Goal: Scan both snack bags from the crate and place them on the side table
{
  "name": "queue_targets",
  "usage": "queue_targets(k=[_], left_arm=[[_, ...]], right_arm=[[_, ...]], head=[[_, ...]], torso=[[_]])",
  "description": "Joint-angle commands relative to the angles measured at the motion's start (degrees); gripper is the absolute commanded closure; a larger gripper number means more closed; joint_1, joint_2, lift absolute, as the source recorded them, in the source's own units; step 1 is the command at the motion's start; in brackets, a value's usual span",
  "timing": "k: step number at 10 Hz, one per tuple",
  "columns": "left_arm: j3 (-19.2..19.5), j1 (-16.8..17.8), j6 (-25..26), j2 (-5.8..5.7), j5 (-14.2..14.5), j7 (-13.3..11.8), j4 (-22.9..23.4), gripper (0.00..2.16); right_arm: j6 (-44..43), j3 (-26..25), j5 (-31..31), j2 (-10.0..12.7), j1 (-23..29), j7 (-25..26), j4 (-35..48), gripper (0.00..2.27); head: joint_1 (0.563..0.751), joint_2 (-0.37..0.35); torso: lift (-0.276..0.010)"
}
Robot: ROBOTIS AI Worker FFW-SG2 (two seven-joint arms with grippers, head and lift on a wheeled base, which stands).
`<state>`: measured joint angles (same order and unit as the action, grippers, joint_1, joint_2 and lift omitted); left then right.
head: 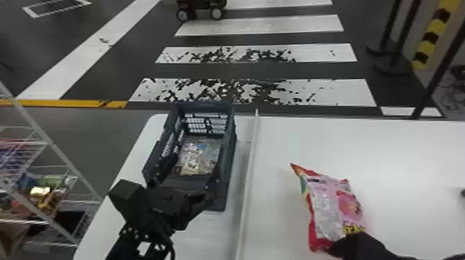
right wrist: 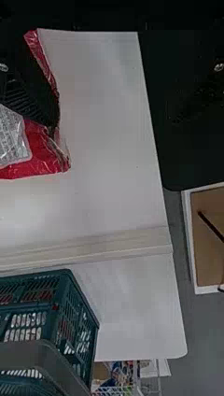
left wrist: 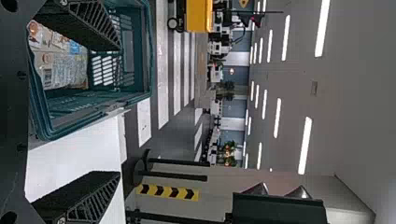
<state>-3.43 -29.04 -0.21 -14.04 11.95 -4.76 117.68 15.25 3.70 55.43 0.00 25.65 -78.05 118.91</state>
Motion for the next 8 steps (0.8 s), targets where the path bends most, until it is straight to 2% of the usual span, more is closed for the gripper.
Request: queue_targets(k=[1, 3, 6, 7, 8], left_arm=[[0.0, 0.4, 0.0, 0.06, 0.2, 0.0, -0.3, 0.04], [-0.1, 1.4, -0.7, 0.15, 1.3, -0.1, -1.8, 0.04], [-0.2, 1.3, -1.4, -0.03, 1.6, -0.1, -2.5, 0.04], [-0.2, 1.3, -1.4, -0.2, 1.7, -0.1, -2.2, 0.04], [-0.1, 1.1, -1.6, -0.29, 1.7, -0.2, -1.9, 0.04]], right_arm=[[0.0, -1.2, 1.7, 0.1, -1.6, -0.3, 0.1, 0.07], [0.2, -3.0, 4.5, 0.1, -4.3, -0.3, 0.5, 0.07], [1.4, -6.3, 4.9, 0.1, -6.6, 0.5, 4.7, 0.08], [2.8, -8.5, 0.3, 0.1, -7.0, 3.6, 5.5, 0.08], [7.9, -11.4, -7.4, 0.1, -8.0, 7.5, 6.3, 0.08]], head=[[0.695, 0.146], [0.695, 0.122], [0.695, 0.059], [0.695, 0.049], [0.695, 0.028]], torso=[[-0.098], [-0.098], [-0.098], [-0.098], [-0.098]])
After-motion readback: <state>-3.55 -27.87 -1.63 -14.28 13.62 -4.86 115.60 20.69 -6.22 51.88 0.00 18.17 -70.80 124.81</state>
